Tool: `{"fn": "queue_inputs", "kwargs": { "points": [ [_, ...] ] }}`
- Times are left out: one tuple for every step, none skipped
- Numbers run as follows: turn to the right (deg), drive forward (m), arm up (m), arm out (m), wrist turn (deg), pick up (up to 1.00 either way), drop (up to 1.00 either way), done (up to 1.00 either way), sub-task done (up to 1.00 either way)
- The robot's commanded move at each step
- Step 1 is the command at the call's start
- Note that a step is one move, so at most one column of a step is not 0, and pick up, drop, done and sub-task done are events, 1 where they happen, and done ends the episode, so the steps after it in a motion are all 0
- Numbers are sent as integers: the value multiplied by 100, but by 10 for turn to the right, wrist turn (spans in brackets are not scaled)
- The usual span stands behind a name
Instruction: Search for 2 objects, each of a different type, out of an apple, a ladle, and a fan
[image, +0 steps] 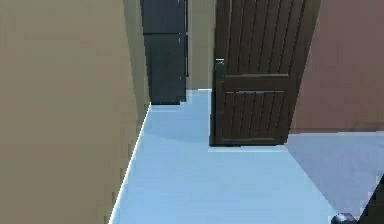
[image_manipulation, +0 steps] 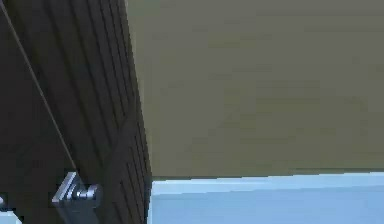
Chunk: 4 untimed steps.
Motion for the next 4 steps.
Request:
{"fn": "queue_inputs", "kwargs": {
  "points": [
    [0, 40, 0, 0, 0, 0, 0, 0, 0],
    [450, 0, 0, 0, 0, 0, 0, 0, 0],
    [60, 0, 0, 0, 0, 0, 0, 0, 0],
    [0, 55, 0, 0, 0, 0, 0, 0, 0]
  ]
}}
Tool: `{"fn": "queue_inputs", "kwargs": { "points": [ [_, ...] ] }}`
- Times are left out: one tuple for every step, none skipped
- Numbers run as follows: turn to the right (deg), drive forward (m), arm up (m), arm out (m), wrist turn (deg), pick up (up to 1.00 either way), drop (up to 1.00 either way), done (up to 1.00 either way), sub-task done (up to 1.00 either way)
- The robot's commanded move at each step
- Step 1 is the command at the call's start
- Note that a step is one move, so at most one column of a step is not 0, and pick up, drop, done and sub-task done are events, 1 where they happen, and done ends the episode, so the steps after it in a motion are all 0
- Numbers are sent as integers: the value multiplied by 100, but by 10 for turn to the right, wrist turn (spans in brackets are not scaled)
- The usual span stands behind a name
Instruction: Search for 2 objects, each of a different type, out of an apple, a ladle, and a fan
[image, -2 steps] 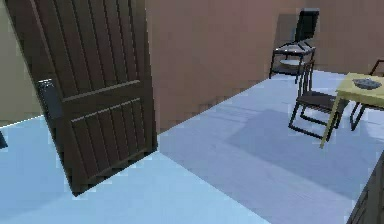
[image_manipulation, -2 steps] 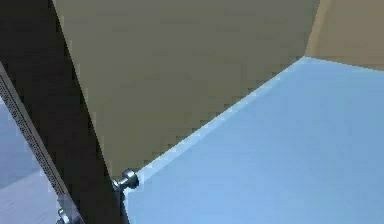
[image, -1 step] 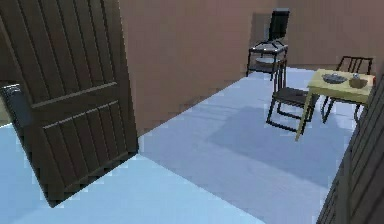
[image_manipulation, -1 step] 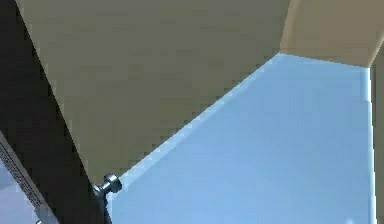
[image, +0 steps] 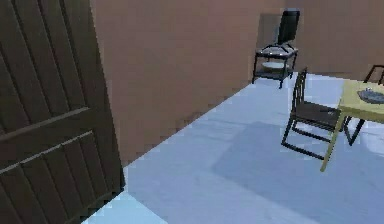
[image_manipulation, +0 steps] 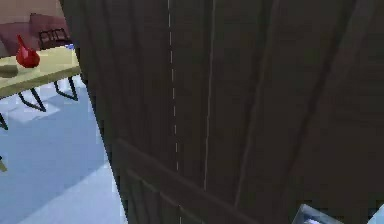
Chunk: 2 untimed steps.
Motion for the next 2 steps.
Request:
{"fn": "queue_inputs", "kwargs": {
  "points": [
    [390, 0, 0, 0, 0, 0, 0, 0, 0],
    [0, 95, 0, 0, 0, 0, 0, 0, 0]
  ]
}}
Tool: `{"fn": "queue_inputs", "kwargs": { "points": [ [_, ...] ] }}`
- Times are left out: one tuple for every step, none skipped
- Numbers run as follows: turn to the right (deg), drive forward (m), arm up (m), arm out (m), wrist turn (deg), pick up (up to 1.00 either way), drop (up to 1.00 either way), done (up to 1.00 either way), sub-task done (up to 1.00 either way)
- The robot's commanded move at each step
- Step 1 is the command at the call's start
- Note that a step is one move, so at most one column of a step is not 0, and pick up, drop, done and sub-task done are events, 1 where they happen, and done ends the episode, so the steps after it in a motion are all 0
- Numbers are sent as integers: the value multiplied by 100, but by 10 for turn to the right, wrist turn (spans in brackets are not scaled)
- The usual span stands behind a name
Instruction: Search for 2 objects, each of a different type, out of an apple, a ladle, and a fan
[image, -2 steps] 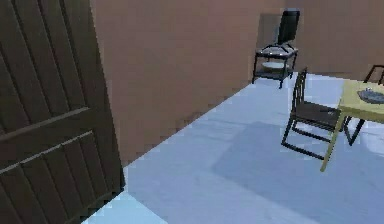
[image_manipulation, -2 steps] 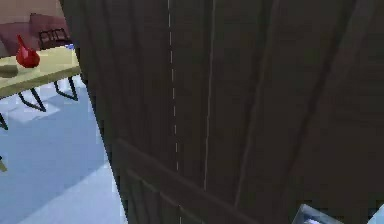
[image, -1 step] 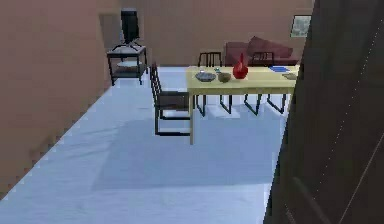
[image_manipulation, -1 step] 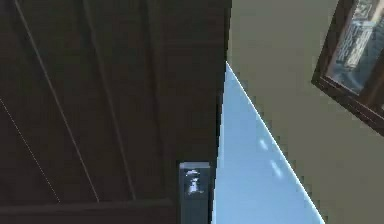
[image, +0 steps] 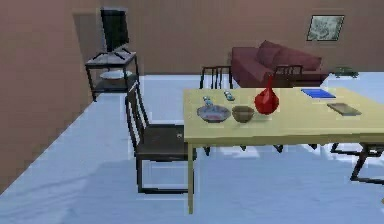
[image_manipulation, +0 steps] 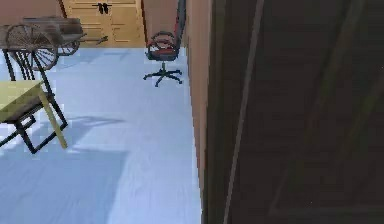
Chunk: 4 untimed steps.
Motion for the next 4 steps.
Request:
{"fn": "queue_inputs", "kwargs": {
  "points": [
    [-390, 0, 0, 0, 0, 0, 0, 0, 0],
    [0, 30, 0, 0, 0, 0, 0, 0, 0],
    [450, 0, 0, 0, 0, 0, 0, 0, 0],
    [450, 0, 0, 0, 0, 0, 0, 0, 0]
  ]
}}
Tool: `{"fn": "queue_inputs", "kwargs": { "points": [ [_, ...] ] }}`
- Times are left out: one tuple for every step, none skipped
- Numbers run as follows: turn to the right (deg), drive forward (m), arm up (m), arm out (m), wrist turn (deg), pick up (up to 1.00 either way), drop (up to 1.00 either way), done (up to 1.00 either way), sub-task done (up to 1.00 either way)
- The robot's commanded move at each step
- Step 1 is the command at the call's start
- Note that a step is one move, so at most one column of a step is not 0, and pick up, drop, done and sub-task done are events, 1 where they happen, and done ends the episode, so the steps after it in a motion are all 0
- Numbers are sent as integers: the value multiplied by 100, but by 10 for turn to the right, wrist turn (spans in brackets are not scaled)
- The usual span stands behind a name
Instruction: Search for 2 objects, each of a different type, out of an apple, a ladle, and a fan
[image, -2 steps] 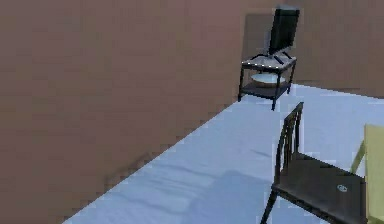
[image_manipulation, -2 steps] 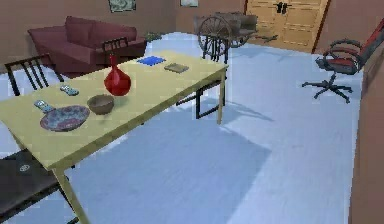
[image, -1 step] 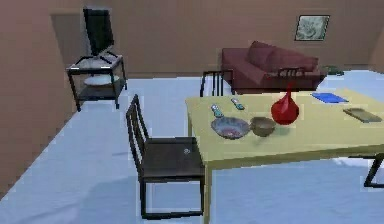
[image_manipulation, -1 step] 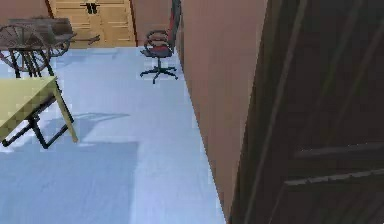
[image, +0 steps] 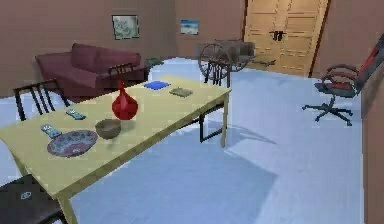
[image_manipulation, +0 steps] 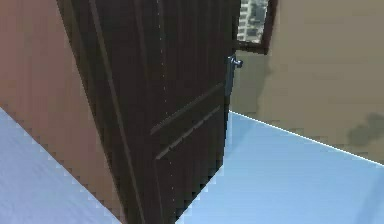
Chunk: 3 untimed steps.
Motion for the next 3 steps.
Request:
{"fn": "queue_inputs", "kwargs": {
  "points": [
    [330, 0, 0, 0, 0, 0, 0, 0, 0],
    [0, 25, 0, 0, 0, 0, 0, 0, 0],
    [-60, 0, 0, 0, 0, 0, 0, 0, 0]
  ]
}}
